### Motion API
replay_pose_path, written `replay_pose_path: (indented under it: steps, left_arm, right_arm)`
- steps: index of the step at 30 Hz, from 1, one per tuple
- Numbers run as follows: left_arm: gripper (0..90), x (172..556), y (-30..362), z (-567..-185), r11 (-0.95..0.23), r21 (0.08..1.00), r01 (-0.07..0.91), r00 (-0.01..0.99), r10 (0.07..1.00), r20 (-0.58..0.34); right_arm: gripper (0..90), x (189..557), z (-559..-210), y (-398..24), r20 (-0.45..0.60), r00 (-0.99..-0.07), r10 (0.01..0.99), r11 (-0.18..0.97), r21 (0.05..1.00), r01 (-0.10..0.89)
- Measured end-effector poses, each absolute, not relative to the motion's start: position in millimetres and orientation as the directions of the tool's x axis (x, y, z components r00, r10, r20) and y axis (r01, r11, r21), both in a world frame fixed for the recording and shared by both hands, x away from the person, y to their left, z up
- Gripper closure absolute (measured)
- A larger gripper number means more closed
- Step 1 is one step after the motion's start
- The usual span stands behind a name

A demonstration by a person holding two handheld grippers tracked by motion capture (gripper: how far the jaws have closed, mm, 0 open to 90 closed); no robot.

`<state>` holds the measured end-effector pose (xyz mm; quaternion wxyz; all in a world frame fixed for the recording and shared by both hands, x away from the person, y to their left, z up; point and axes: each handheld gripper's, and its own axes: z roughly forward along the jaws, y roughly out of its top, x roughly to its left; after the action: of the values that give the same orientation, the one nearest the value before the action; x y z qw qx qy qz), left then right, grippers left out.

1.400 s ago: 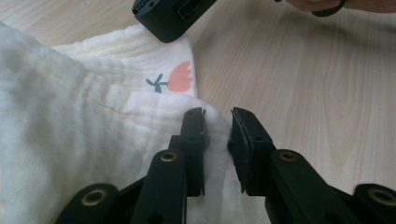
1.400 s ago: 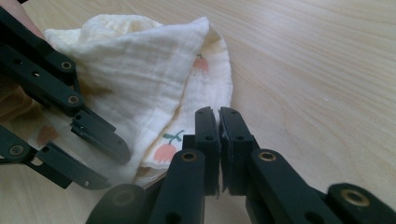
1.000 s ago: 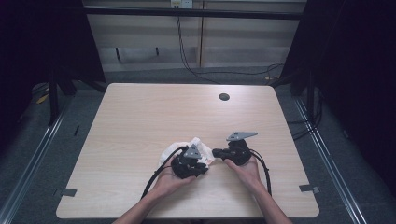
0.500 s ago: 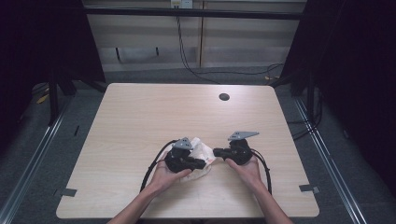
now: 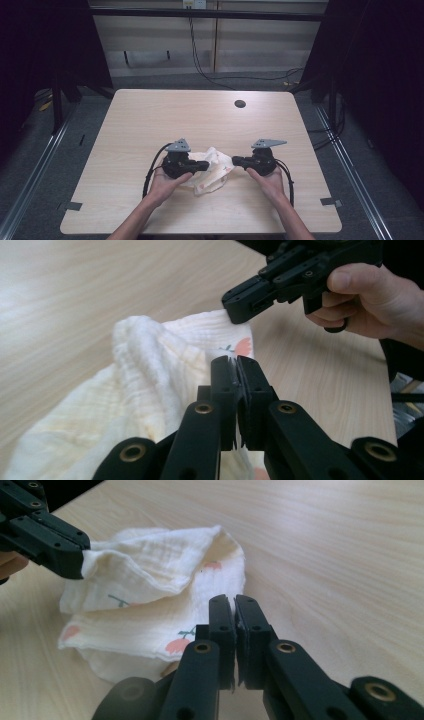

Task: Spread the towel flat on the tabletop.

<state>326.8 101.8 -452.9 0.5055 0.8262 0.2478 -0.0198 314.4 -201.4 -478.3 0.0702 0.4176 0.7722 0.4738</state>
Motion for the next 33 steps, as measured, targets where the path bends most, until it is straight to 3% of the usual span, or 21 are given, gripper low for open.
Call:
replay_pose_path:
  steps: [7,13,33]
  left_arm:
    - [87.6,327,132,-430,-0.284,0.867,0.409,0.863,0.43,-0.266]
    - [87.7,331,158,-410,-0.229,0.894,0.386,0.844,0.479,-0.241]
    - [88.0,320,181,-356,-0.152,0.952,0.265,0.852,0.499,-0.157]
  right_arm:
    - [86.5,310,-450,-219,0.316,-0.632,0.708,0.116,0.83,0.545]
    - [86.6,310,-415,-235,0.269,-0.628,0.73,0.108,0.863,0.494]
    - [87.2,290,-326,-247,0.154,-0.659,0.736,0.105,0.936,0.335]
